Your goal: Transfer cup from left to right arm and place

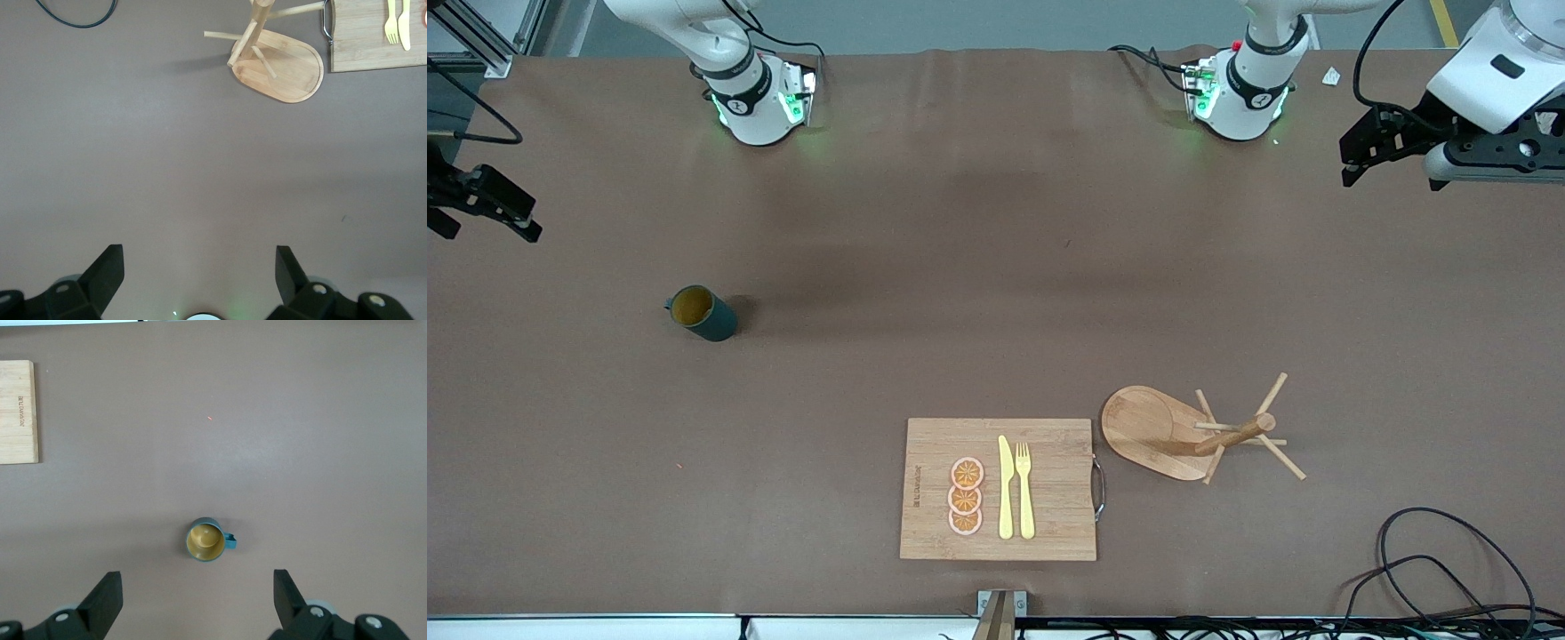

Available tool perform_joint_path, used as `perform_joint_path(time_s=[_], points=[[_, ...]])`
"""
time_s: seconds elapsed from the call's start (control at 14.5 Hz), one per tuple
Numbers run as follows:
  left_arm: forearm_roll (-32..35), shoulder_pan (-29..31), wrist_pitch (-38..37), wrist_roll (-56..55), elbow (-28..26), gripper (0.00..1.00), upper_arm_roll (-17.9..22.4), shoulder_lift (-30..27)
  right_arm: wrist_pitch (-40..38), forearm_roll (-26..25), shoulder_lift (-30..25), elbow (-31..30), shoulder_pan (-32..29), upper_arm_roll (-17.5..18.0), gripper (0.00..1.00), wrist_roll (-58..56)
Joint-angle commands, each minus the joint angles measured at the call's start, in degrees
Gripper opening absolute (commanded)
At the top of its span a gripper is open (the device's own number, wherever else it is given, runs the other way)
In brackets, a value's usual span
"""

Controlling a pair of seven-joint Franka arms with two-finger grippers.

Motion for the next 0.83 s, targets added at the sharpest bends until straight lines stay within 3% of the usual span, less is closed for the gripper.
perform_joint_path(time_s=[0.0,0.14,0.28,0.69,0.76], points=[[0.07,0.29,-0.58,0.81,0.72,1.00,-0.32,-0.35,-2.33,1.08,2.83,3.73,-0.72,-0.02,1.00,-0.06],[0.07,0.29,-0.58,0.90,0.72,1.00,-0.41,-0.35,-5.30,1.08,6.49,6.95,-3.78,2.95,1.00,-0.06],[-0.01,0.29,-0.67,0.81,0.72,1.00,-0.41,-0.35,-12.59,1.08,10.11,16.08,-6.95,6.57,1.00,0.29],[0.07,0.12,-0.93,0.81,0.72,1.00,-0.41,-0.35,-9.37,1.43,10.04,15.78,-7.40,8.33,1.00,0.73],[0.07,0.12,-0.93,0.72,0.72,1.00,-0.41,-0.35,-8.67,3.61,9.77,15.25,-7.49,8.34,1.00,0.73]])
